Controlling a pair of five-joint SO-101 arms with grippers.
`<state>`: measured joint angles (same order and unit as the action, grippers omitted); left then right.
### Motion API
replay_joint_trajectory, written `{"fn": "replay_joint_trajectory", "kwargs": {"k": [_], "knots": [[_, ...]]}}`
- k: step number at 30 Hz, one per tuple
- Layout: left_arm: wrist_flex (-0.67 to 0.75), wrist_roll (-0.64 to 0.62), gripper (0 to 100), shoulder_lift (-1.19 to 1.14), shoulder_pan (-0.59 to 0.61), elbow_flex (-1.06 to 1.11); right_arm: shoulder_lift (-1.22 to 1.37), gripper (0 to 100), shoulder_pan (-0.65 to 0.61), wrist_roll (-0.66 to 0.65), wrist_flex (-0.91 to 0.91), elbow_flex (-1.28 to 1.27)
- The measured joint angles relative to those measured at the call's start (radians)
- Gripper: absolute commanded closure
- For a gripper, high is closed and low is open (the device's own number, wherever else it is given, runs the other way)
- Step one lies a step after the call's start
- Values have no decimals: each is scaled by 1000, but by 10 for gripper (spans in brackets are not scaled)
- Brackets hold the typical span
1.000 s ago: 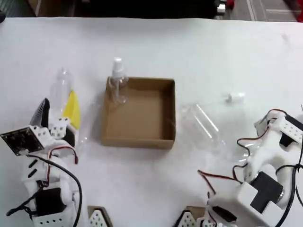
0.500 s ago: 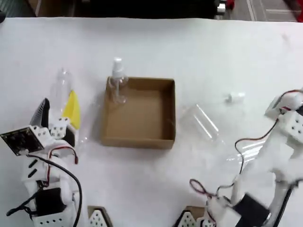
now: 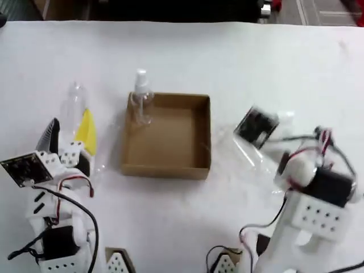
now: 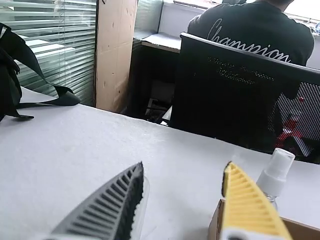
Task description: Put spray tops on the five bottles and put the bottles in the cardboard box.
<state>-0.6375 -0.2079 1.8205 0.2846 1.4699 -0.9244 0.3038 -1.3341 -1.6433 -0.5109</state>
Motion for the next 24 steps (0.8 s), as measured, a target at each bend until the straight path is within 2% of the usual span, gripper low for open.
{"fn": "replay_joint_trajectory", "kwargs": {"k": [3, 8, 12, 19, 24], "knots": [[0, 0, 759, 0, 0, 0, -58, 663, -6, -112, 0, -127], [0, 0, 759, 0, 0, 0, -44, 742, 25, -345, -34, -192], [0, 0, 759, 0, 0, 0, 69, 735, 60, -385, 12, -195], [0, 0, 759, 0, 0, 0, 279, 622, 100, -411, 138, -198], [0, 0, 759, 0, 0, 0, 361, 617, 103, -470, 180, -198]]}}
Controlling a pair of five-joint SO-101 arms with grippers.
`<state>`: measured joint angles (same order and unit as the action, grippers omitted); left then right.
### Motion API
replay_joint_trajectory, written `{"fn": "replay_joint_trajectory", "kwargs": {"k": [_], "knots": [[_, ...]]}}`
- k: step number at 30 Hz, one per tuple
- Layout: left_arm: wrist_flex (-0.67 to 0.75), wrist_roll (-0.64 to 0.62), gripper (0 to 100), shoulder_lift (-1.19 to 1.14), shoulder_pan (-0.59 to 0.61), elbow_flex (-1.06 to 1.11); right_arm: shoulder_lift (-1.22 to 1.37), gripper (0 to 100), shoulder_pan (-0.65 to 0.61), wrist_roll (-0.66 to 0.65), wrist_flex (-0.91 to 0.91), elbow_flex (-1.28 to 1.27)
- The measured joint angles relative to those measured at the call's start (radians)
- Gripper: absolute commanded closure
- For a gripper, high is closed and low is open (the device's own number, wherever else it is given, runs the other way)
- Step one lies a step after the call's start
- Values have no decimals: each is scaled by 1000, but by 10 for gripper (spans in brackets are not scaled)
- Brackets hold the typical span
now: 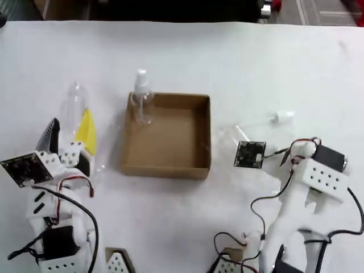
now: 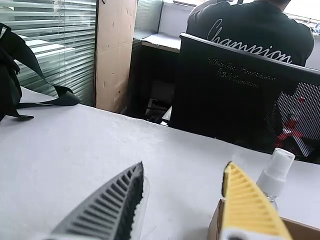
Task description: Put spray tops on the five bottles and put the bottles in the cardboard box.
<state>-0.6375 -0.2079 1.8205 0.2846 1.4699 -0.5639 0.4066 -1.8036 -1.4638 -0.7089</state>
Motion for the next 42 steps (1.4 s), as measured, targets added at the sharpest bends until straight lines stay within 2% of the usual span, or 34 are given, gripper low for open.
{"fn": "replay_joint_trajectory", "kwargs": {"k": [6, 14, 25, 31, 34, 39, 42], "knots": [[0, 0, 759, 0, 0, 0, 43, 616, 8, -52, 146, -94], [0, 0, 759, 0, 0, 0, 43, 616, 144, -201, 371, -235], [0, 0, 759, 0, 0, 0, 43, 618, 103, -212, 620, -420], [0, 0, 759, 0, 0, 0, 43, 621, 81, -172, 654, -425], [0, 0, 759, 0, 0, 0, 43, 678, 55, -146, 654, -439], [0, 0, 759, 0, 0, 0, 43, 883, 3, -55, 654, -443], [0, 0, 759, 0, 0, 0, 43, 912, 2, -37, 664, -443]]}}
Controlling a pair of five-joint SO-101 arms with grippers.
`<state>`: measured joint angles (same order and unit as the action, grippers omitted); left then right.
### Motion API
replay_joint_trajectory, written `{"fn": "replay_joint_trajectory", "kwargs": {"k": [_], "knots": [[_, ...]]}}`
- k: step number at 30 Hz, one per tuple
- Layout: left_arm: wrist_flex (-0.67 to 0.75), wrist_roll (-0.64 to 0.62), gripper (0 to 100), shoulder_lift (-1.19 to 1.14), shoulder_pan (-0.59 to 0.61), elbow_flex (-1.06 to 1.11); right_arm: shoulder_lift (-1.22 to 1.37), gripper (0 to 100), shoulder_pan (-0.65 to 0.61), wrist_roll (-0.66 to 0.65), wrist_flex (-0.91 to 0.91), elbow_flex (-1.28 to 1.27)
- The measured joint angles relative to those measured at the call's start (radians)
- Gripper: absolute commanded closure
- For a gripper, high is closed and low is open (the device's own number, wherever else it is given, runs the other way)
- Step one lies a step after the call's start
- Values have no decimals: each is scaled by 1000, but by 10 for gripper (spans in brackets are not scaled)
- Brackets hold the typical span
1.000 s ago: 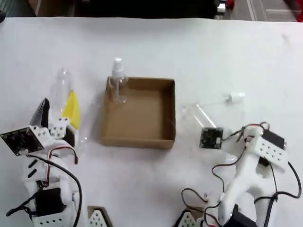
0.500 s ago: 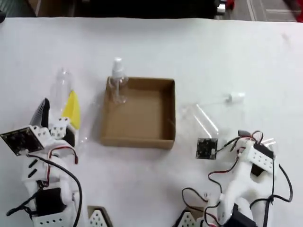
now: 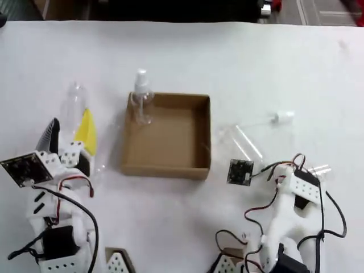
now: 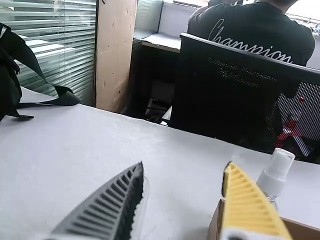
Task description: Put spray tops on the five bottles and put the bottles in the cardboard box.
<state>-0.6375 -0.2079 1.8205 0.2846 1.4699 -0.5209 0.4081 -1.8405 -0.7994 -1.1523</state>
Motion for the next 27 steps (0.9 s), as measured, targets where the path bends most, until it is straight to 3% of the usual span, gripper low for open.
{"fn": "replay_joint_trajectory", "kwargs": {"k": [6, 10, 14, 22, 27], "knots": [[0, 0, 759, 0, 0, 0, 0, 920, 15, 5, 43, 0], [0, 0, 759, 0, 0, 0, 0, 986, 29, 43, 74, 0], [0, 0, 759, 0, 0, 0, 0, 982, 32, 204, 29, 123], [0, 0, 759, 0, 0, 0, 0, 982, -12, 598, -275, 460], [0, 0, 759, 0, 0, 0, 0, 982, -20, 810, -365, 617]]}}
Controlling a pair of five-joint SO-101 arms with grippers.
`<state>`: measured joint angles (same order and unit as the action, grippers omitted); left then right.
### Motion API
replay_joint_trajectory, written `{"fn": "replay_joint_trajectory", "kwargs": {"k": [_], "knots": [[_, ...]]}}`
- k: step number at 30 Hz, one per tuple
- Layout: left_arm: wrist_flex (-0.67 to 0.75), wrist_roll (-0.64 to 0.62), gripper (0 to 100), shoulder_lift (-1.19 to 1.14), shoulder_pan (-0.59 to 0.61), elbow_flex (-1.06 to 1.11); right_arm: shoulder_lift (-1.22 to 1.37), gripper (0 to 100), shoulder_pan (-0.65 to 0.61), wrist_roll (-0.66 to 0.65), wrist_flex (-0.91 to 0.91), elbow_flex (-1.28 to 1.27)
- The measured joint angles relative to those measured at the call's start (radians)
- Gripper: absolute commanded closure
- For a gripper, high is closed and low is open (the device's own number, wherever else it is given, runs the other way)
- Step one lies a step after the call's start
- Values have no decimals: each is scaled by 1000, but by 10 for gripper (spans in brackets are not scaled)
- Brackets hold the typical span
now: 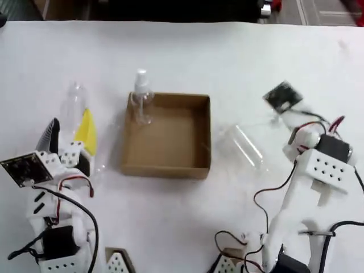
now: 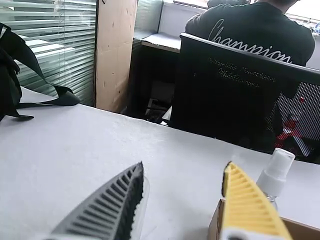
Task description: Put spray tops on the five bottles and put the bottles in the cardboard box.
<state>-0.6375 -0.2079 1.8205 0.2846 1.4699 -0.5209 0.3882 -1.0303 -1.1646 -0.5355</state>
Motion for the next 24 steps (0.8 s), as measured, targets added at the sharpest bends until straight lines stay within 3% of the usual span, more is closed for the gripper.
{"fn": "replay_joint_trajectory", "kwargs": {"k": [6, 15, 24], "knots": [[0, 0, 759, 0, 0, 0, 0, 982, -3, 249, -107, 164], [-23, 0, 758, 0, 0, -9, -52, 982, -77, 600, -121, 232], [-232, 2, 756, 2, 0, -172, -482, 982, -353, 740, -77, 239]]}}
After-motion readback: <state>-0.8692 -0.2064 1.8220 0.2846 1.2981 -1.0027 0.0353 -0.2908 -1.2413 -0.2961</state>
